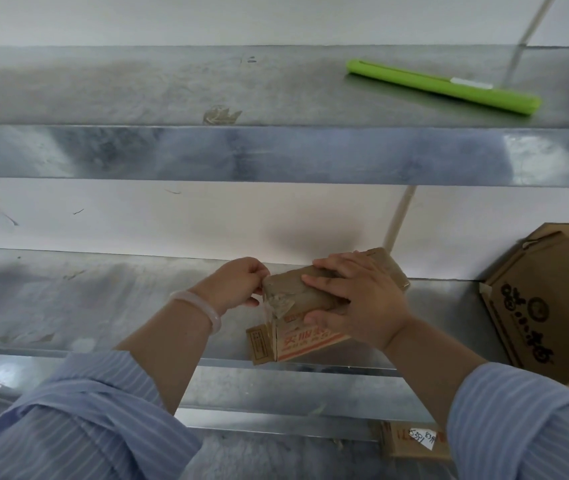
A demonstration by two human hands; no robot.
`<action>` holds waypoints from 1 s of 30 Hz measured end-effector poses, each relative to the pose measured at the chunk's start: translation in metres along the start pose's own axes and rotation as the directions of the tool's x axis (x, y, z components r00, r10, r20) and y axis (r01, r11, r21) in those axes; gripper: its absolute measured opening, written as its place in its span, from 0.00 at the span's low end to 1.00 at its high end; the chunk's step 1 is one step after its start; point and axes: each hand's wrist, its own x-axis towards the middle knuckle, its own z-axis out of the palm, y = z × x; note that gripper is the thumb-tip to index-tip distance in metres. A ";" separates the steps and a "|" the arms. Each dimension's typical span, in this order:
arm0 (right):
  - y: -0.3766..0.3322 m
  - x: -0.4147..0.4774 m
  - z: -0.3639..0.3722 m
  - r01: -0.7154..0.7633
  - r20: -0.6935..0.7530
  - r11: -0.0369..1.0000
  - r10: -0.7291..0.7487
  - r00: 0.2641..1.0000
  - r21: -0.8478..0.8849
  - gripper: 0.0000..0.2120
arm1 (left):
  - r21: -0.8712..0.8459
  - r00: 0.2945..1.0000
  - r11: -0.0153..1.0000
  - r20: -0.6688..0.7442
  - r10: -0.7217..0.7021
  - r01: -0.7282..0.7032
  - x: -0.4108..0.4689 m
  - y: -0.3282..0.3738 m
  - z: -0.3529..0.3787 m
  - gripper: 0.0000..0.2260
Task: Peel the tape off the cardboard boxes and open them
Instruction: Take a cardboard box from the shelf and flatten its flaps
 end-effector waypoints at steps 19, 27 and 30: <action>-0.007 0.007 -0.007 -0.096 0.131 0.994 0.102 0.986 -0.052 0.38 | -0.483 0.967 0.873 -0.245 -0.069 -0.060 -0.027 0.002 0.005 0.04; -0.008 0.006 -0.007 -0.102 0.124 0.994 0.106 0.987 -0.036 0.37 | -0.029 0.835 0.974 -0.522 0.175 -0.222 -0.039 -0.011 0.025 0.07; -0.007 0.006 -0.005 -0.102 0.123 0.994 0.108 0.987 -0.047 0.39 | 0.083 0.808 0.963 -0.529 0.259 -0.255 -0.048 -0.016 0.028 0.09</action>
